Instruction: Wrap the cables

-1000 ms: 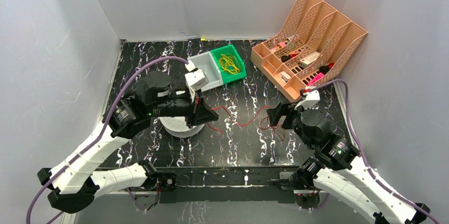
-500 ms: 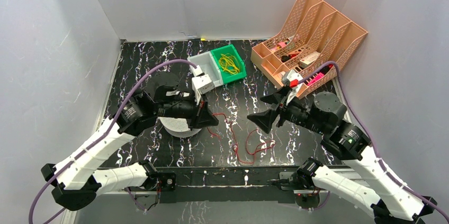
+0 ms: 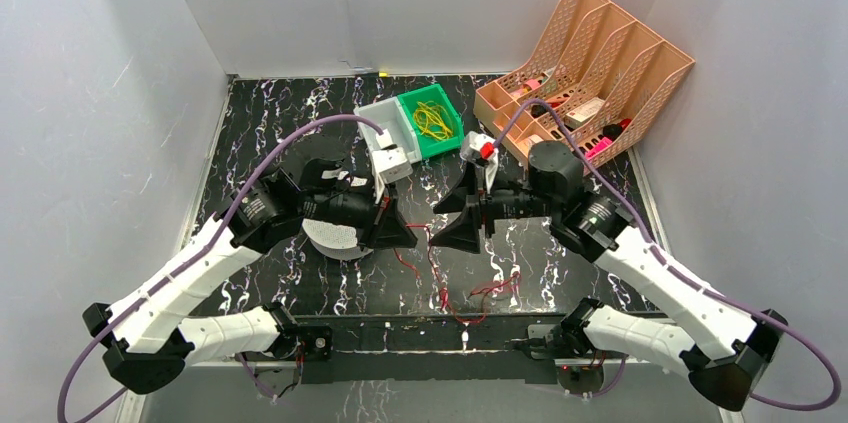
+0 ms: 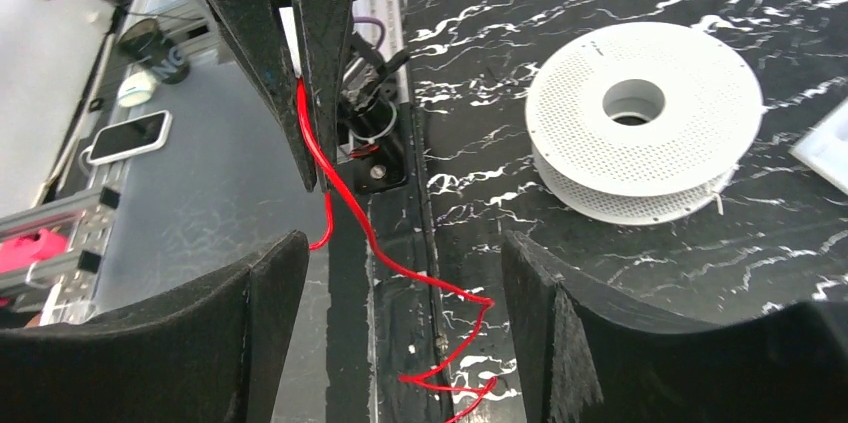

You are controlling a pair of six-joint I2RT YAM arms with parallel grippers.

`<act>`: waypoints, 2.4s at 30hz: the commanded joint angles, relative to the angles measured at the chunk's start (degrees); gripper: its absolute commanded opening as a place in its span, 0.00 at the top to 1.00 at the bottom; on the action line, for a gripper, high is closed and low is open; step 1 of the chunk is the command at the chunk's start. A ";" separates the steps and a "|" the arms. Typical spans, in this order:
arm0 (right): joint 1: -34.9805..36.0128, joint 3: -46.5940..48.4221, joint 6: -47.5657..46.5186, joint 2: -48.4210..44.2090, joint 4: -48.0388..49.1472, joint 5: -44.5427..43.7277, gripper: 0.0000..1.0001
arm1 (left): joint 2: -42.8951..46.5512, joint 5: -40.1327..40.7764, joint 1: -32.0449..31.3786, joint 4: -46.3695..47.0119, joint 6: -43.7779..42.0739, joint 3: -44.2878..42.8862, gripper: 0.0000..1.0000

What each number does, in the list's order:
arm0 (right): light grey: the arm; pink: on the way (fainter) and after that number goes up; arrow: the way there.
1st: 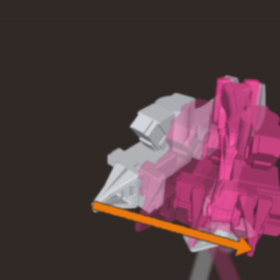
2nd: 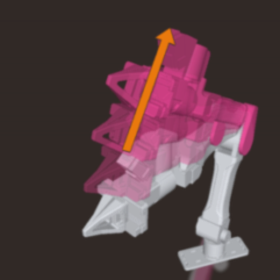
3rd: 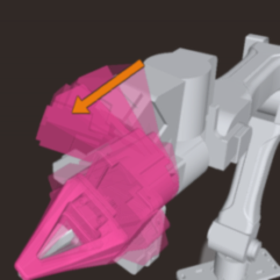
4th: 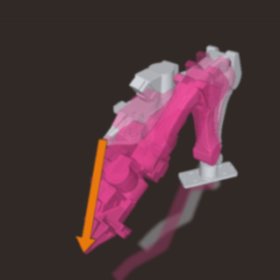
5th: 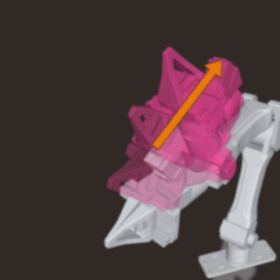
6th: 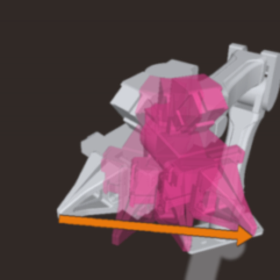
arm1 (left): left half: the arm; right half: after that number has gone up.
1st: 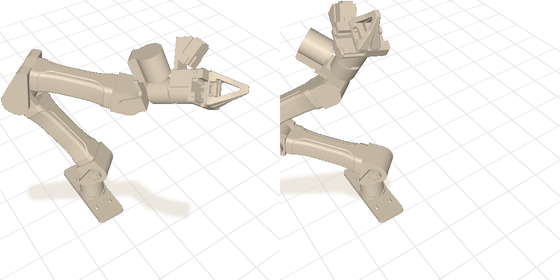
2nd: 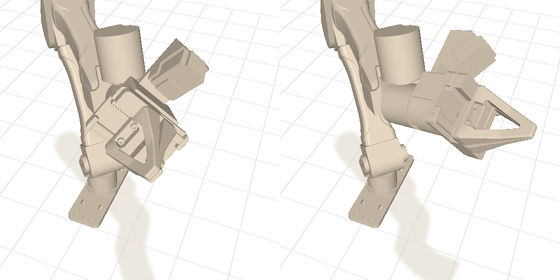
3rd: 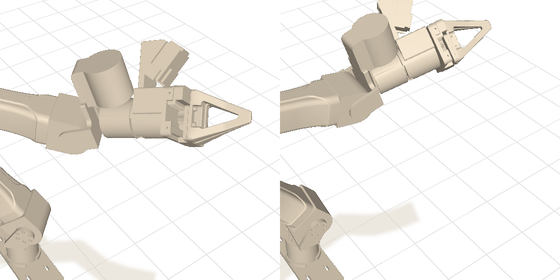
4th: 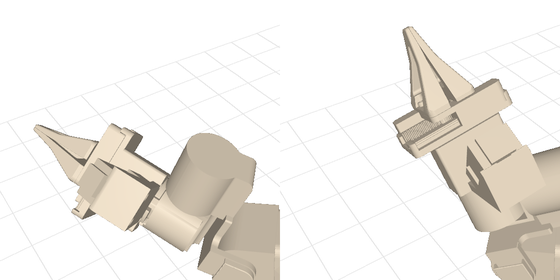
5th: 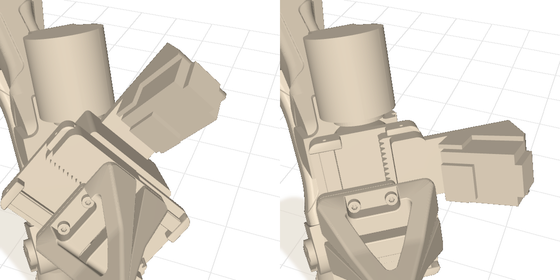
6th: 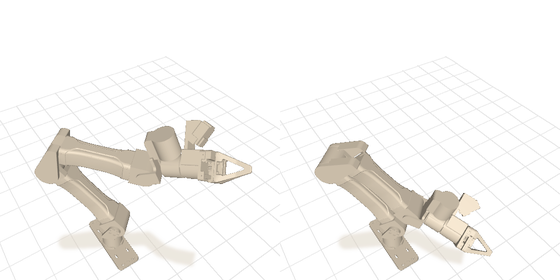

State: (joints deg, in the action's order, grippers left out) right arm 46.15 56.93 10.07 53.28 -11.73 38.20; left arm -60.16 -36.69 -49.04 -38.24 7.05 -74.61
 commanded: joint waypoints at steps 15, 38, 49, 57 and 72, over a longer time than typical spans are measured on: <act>-0.01 -1.60 1.43 7.65 12.70 17.89 0.57 | -0.53 -5.90 -0.09 0.53 -0.57 0.72 1.00; -0.01 -1.18 5.19 -2.49 -3.82 -19.36 1.00 | 8.67 28.71 -0.10 5.58 0.44 3.75 0.07; -0.01 -3.28 9.90 -3.35 -11.43 -47.40 1.00 | 0.82 55.35 -0.02 -2.81 1.37 8.27 0.03; -0.08 -7.01 12.85 -2.80 -11.40 -49.34 1.00 | -10.53 64.62 -1.16 -4.38 0.78 10.42 0.02; -0.19 -13.45 20.96 -5.42 -13.00 -60.48 1.00 | -33.68 82.19 -8.36 -7.82 6.43 7.37 0.02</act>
State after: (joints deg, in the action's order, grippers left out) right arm 46.15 44.60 27.18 50.46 -24.71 -15.18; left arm -91.50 37.34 -56.12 -43.38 10.81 -64.51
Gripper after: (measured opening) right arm 0.020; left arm 0.981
